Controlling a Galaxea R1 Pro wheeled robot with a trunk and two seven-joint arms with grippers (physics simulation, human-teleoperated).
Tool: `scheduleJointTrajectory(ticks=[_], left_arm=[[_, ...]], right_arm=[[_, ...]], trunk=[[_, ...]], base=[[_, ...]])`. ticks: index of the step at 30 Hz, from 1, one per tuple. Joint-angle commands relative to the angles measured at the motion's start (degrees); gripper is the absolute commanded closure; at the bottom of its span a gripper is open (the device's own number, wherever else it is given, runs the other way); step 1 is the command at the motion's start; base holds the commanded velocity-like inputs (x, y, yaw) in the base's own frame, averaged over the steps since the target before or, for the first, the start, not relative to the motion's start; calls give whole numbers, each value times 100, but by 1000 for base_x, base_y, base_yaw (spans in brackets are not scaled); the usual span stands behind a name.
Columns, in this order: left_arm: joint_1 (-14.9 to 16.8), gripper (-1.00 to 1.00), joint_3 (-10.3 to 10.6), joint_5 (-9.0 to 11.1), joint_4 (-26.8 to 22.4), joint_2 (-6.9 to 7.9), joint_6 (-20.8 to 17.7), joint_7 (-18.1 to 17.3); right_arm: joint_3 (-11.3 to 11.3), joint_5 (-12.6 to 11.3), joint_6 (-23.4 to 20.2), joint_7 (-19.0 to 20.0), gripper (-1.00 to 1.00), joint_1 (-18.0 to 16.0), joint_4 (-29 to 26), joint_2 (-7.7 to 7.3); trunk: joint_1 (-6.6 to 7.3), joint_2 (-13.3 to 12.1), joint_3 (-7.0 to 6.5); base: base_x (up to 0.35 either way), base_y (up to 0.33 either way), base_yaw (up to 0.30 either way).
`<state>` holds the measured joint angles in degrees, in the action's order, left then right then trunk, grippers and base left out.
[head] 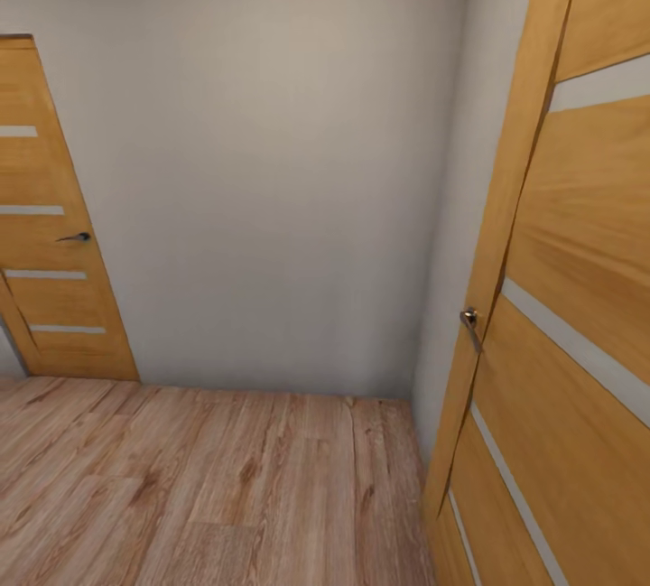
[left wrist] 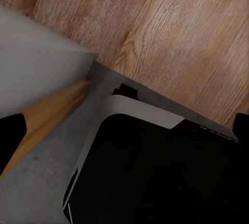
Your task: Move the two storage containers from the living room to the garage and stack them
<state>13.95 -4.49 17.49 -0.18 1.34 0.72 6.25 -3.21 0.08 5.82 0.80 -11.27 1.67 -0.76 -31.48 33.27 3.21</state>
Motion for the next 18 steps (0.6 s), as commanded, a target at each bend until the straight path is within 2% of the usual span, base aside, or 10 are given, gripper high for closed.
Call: scheduleJointTrajectory(ticks=[1,7,18], left_arm=[[4,-100,-43,-3,1,-1,7,8],[3,-100,-43,-6,1,-2,7,8],[5,-100,-43,-1,1,7,7,8]], right_arm=[[-31,0,33,8,-100,-8,18,-2],[-31,0,33,8,-100,-8,18,-1],[-31,0,33,8,-100,-7,18,-1]], trunk=[[-2,9,11],[-2,9,11],[-2,9,11]], base=[[0,0,37],[137,0,11],[308,0,1]])
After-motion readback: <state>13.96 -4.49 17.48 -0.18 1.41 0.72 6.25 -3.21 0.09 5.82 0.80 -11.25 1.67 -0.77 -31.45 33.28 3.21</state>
